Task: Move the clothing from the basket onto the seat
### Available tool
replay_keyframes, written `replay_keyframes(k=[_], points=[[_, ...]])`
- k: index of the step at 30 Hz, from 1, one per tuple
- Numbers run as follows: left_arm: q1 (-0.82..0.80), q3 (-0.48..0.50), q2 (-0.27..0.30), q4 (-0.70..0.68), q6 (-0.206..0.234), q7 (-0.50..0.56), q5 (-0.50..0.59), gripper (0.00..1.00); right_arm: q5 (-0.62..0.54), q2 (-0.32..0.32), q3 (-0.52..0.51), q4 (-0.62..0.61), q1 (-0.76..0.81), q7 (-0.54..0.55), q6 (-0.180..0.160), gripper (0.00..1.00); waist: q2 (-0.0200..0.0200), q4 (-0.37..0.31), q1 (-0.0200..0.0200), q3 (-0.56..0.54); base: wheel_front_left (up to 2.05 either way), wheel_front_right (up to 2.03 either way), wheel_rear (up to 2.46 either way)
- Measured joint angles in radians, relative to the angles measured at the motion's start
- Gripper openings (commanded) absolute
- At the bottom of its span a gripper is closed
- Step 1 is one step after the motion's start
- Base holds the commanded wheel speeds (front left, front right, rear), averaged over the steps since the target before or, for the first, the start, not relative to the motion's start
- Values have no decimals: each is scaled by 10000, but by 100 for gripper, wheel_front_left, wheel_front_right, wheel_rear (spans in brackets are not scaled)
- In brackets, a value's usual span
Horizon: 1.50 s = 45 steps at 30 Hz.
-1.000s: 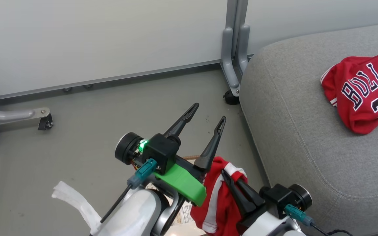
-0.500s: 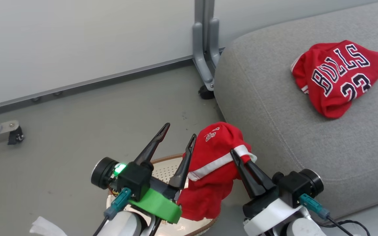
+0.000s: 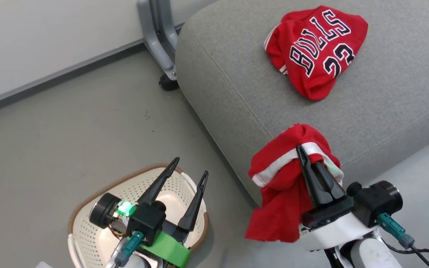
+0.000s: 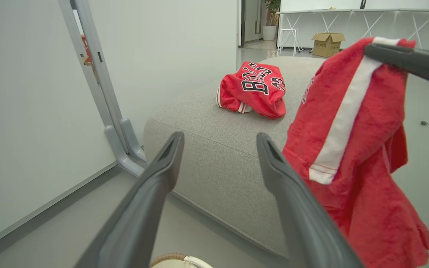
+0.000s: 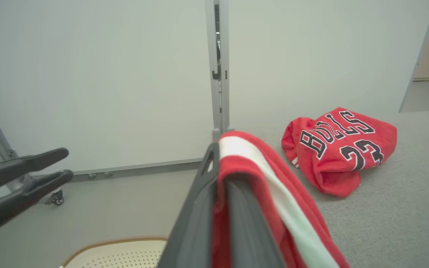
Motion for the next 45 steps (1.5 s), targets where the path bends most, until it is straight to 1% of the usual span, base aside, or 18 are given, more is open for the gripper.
replay_keyframes(k=[6, 10, 12, 15, 18, 21, 22, 25, 28, 32, 35, 36, 37, 38, 39, 40, 42, 45], points=[[-259, -261, 96, 307, -514, 0, 445, 100, -25, 107, -337, -305, -65, 0, 2, 0, 0, -511, 0, 861, 0, 0, 0], [-639, -397, 128, 504, -683, 0, 648, 100, 23, 146, -629, -447, -869, 0, 2, 0, 0, -677, 0, 1547, 0, 0, 0], [-799, -449, 130, 506, -719, 0, 744, 100, 92, 86, -756, -560, -1571, 0, 2, 0, 0, -738, 0, 1916, 0, 0, 0], [-986, -543, 96, 512, -815, 4, 750, 100, 313, -244, -1175, -667, -2811, 0, 2, 0, 0, -774, 1, 2448, 0, 0, 0], [-1396, -702, 42, 489, -911, 63, 811, 100, 232, -972, -1946, -631, -4268, 0, 2, 0, 0, -691, 1, 2994, 0, 0, 0], [-1755, -777, 46, 460, -940, 155, 968, 100, 249, -1641, -2667, -186, -5740, -2, 2, 0, 0, -505, 1, 3496, 0, 0, 0], [-1856, -809, 48, 426, -943, 163, 1028, 100, 270, -1973, -2899, 54, -6326, -2, 2, 0, 0, -407, 2, 3683, 0, 0, 0], [-2153, -970, 128, 215, -984, 322, 1223, 100, 328, -3076, -3191, 1108, -7800, 0, 2, 0, 1, -44, 2, 4199, 0, 0, 0], [-2406, -978, 221, -169, -903, 430, 1453, 100, 493, -3806, -3369, 2307, -8850, 0, 4, 0, 0, 329, 2, 4663, 0, 0, 0], [-2625, -940, 69, -537, -642, 581, 1561, 100, 564, -4284, -3634, 3977, -9256, -2, 2, 0, 0, 899, 2, 5163, 0, 0, 0], [-2701, -911, -71, -614, -445, 573, 1567, 100, 575, -4291, -3733, 4997, -9026, -2, 2, 0, 0, 1333, 2, 5417, 0, 0, 0], [-2703, -890, -94, -587, -397, 569, 1561, 100, 610, -4197, -3848, 5323, -8853, 0, 2, 13, 0, 1472, 2, 5493, 0, 0, 0], [-2703, -884, -107, -560, -357, 543, 1553, 100, 614, -4119, -3952, 5515, -8684, -2, 4, 32, 0, 1577, 2, 5542, 0, 0, 0], [-2708, -872, -121, -516, -353, 535, 1530, 100, 617, -4025, -4096, 5741, -8462, 0, 2, 47, 0, 1701, 2, 5590, 0, 0, 0], [-2708, -882, -144, -466, -351, 500, 1505, 100, 623, -3929, -4357, 5894, -8230, 0, 2, 89, 1, 1822, 2, 5625, 0, 0, 0], [-2706, -853, -174, -431, -314, 499, 1452, 100, 621, -3862, -4527, 5940, -8041, 0, 2, 100, 0, 1909, 1, 5641, 0, 0, 0], [-2673, -752, -209, -334, -221, 499, 1267, 100, 560, -3668, -4922, 5841, -7549, 0, 2, 100, 0, 2087, 1, 5631, 0, 0, 0], [-2517, -589, -205, -142, -100, 468, 1055, 100, 359, -3287, -5329, 5260, -6596, -2, 2, 100, 0, 2194, 1, 5462, 0, 0, 0]])
